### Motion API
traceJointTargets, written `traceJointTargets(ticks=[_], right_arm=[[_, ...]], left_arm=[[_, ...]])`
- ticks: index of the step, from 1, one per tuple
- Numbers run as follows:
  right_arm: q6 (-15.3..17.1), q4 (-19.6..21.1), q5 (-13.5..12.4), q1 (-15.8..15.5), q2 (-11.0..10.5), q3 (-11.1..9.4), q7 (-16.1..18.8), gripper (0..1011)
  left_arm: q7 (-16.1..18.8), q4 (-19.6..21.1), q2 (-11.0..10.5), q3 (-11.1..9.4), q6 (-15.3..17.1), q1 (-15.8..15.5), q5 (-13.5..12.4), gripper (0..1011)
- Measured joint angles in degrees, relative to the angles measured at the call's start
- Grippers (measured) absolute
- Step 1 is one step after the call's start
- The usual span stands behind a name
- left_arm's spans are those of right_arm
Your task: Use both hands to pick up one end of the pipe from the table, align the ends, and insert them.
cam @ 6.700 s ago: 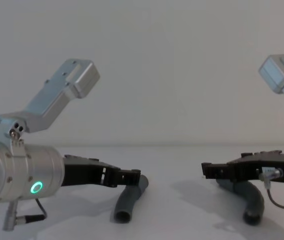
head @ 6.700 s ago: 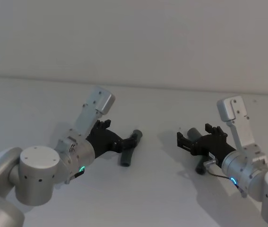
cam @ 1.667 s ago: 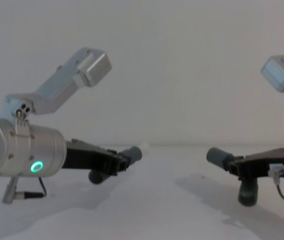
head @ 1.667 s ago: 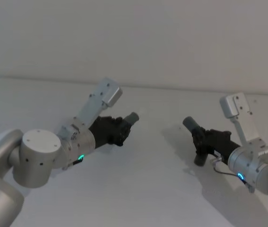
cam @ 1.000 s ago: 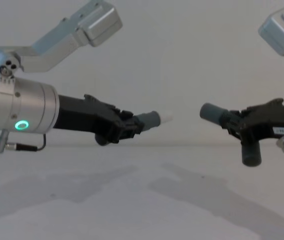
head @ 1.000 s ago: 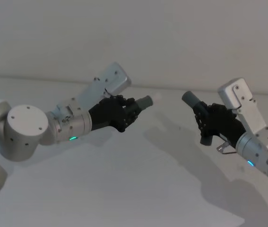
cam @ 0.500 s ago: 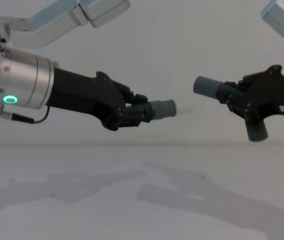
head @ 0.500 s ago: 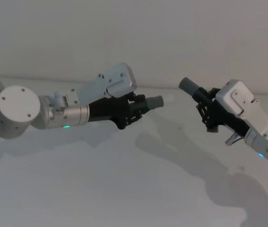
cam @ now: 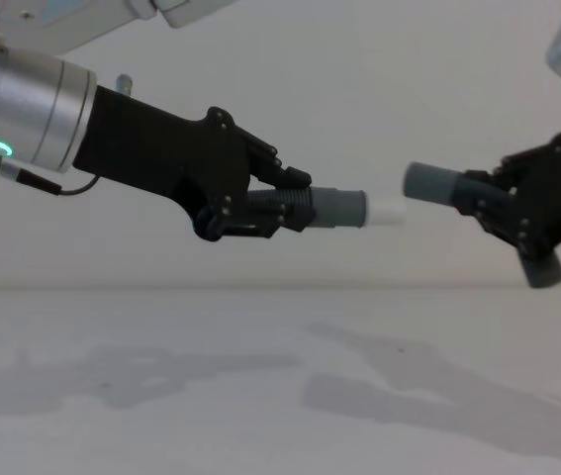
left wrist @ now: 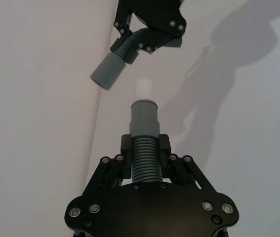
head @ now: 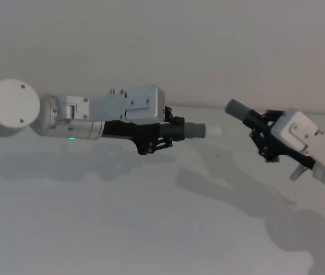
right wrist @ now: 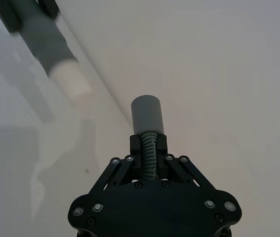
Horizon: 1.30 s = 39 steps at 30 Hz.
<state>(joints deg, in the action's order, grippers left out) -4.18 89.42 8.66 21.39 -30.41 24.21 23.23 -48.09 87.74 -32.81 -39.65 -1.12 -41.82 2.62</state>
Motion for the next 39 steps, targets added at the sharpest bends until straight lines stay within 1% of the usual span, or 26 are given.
traceJointTargets(ticks=[7,10,11,14,18,22,30,34,39], right_arm=[[0.19,-1.15,-0.97,-1.4,-2.58,-2.23,1.18,152],[-0.37,-1.73,-1.96,-2.68,-4.12,-3.78,1.75,152],[-0.37,-1.73,-1.96,-2.68,-4.12,-3.78,1.75,152],[-1.52,-1.86,-3.33,-4.17,-5.26,-5.16,2.42,152],[-2.95,-1.62,-4.83,-5.62,-6.09,-6.24,3.26,152],[-4.56,-0.96,-6.47,-6.87,-6.62,-6.9,4.33,152],[-7.9,0.33,-9.5,-8.34,-6.93,-7.06,6.72,152],[-9.66,0.78,-10.94,-8.4,-6.64,-6.25,8.4,152],[-10.9,0.81,-11.72,-7.5,-5.8,-4.72,10.22,152]], left_arm=[[-1.94,-0.2,-0.61,-0.84,-1.98,-1.4,-0.46,300],[-2.46,-0.26,-0.78,-1.08,-2.52,-1.81,-0.59,300],[-2.58,-0.27,-0.83,-1.13,-2.64,-1.91,-0.61,300],[-3.05,-0.32,-0.95,-1.32,-3.09,-2.22,-0.73,300],[-3.52,-0.36,-1.08,-1.52,-3.56,-2.56,-0.84,300],[-3.81,-0.38,-1.17,-1.63,-3.85,-2.75,-0.91,300],[-4.14,-0.44,-1.27,-1.78,-4.2,-3.02,-0.98,300],[-4.25,-0.44,-1.3,-1.82,-4.3,-3.09,-1.0,300],[-4.35,-0.45,-1.33,-1.85,-4.4,-3.17,-1.04,300]])
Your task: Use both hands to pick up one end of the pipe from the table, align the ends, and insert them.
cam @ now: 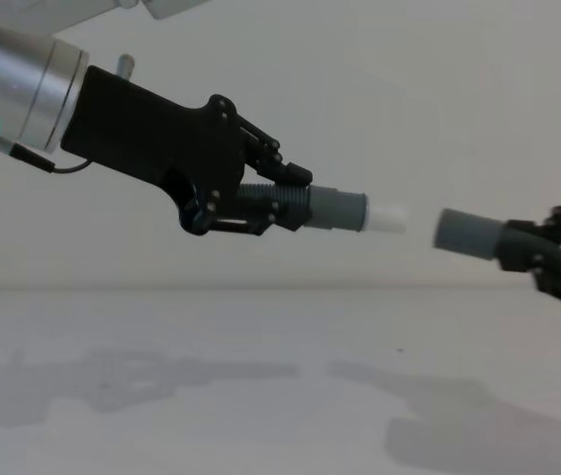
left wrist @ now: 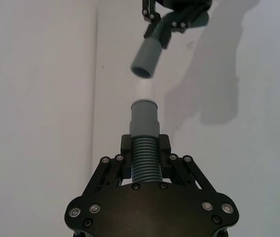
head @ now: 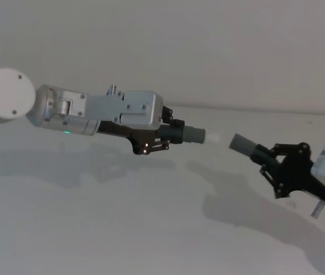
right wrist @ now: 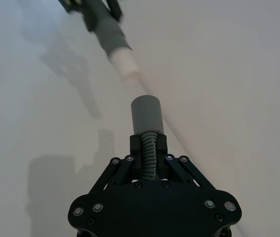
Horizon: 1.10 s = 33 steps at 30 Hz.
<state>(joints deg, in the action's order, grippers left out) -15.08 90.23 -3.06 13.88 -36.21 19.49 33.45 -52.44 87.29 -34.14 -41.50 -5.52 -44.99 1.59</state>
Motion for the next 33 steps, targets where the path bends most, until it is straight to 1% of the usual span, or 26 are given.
traceJointTargets(ticks=[6,7,14,21,33], right_arm=[[-0.94,-1.15,-0.21,2.08,1.57,2.41,1.98,152],[-0.94,-1.15,-0.21,2.08,1.57,2.41,1.98,152],[-1.34,-2.64,-0.19,3.86,2.76,4.06,2.77,152],[-1.42,-3.43,-0.11,4.81,3.42,4.91,2.89,151],[-0.61,-4.32,-0.23,5.45,3.5,5.12,1.99,144]], left_arm=[[-0.07,0.0,-0.03,-0.04,-0.08,-0.05,-0.06,300],[-0.08,-0.01,-0.06,-0.03,-0.08,-0.06,-0.1,300],[-0.1,-0.02,-0.18,-0.02,-0.08,-0.09,-0.14,300],[-0.17,-0.01,-0.09,-0.09,-0.14,-0.12,-0.09,299],[-0.18,0.01,0.0,-0.1,-0.19,-0.13,-0.03,299]])
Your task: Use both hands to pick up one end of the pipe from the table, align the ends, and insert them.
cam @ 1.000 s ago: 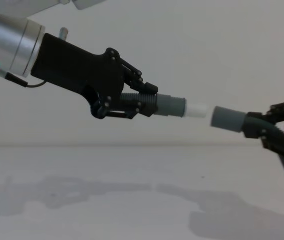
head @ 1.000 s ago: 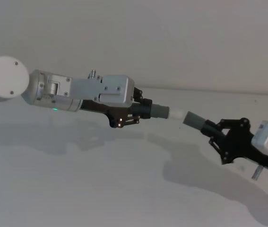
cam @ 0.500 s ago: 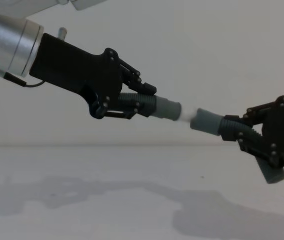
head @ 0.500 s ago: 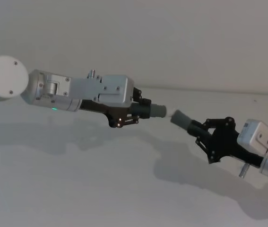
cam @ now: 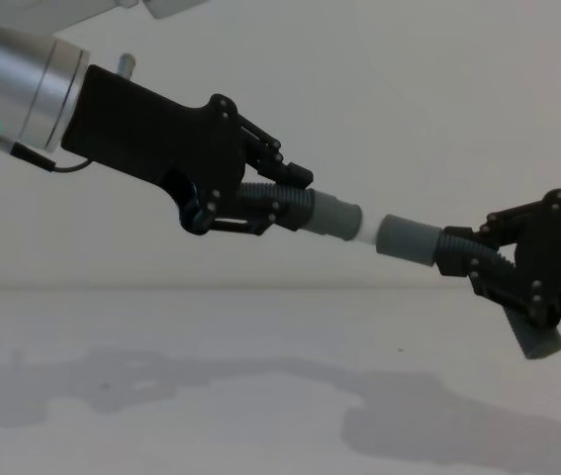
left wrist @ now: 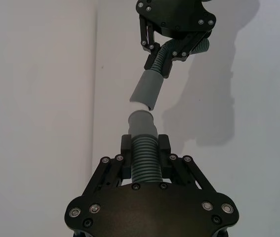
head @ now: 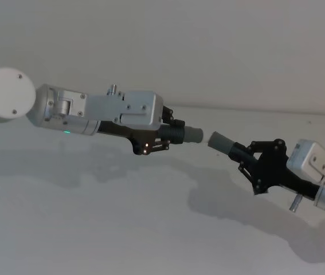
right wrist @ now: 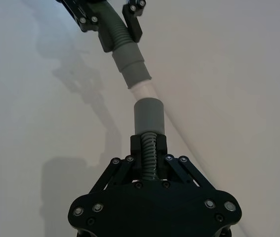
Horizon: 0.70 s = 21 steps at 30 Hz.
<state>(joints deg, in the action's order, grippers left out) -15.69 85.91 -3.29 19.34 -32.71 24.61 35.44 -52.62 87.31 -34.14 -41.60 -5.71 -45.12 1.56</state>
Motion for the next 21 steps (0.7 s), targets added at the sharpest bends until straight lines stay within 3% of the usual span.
traceJointTargets(ticks=[10,21], right_arm=[[1.74,-0.58,-0.06,0.37,-0.11,-0.14,-1.55,144],[1.78,-0.7,-1.19,0.87,-0.46,0.08,-1.02,144]], left_arm=[[0.0,0.0,-0.03,0.03,0.0,0.0,0.01,299],[0.01,-0.01,-0.06,0.04,0.0,0.0,0.01,299]])
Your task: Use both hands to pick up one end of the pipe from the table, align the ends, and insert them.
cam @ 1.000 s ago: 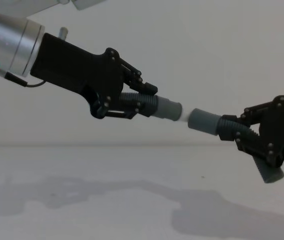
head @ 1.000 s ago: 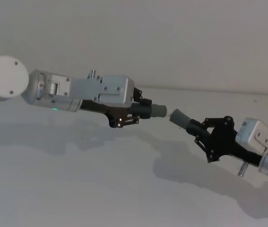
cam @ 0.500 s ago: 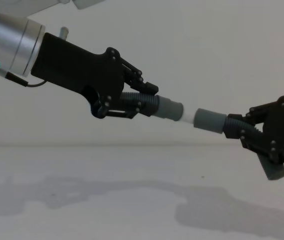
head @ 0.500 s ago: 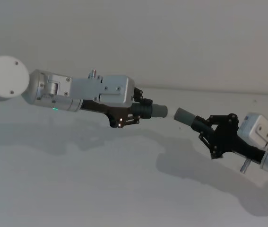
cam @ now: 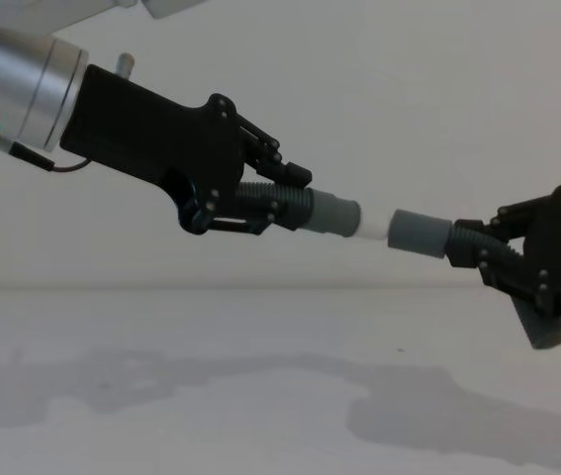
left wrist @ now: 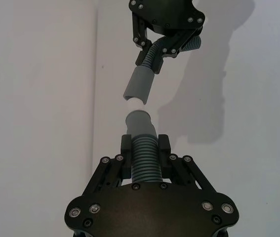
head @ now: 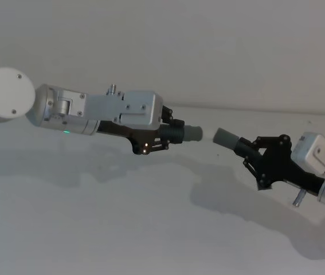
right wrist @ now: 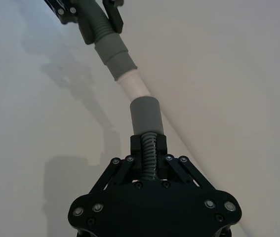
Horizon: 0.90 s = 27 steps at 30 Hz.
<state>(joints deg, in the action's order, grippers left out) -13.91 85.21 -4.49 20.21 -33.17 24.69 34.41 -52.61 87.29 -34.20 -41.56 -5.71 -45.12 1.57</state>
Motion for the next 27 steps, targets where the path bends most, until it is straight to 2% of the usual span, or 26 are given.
traceJointTargets(ticks=[14,27], right_arm=[[-0.96,1.32,-1.71,-0.08,-0.38,0.77,1.07,144],[1.06,0.44,-1.79,0.02,0.52,0.53,-0.8,144]], left_arm=[[0.0,0.0,0.0,-0.01,0.02,0.0,-0.01,299],[0.0,0.01,0.03,-0.03,0.02,0.0,0.0,299]])
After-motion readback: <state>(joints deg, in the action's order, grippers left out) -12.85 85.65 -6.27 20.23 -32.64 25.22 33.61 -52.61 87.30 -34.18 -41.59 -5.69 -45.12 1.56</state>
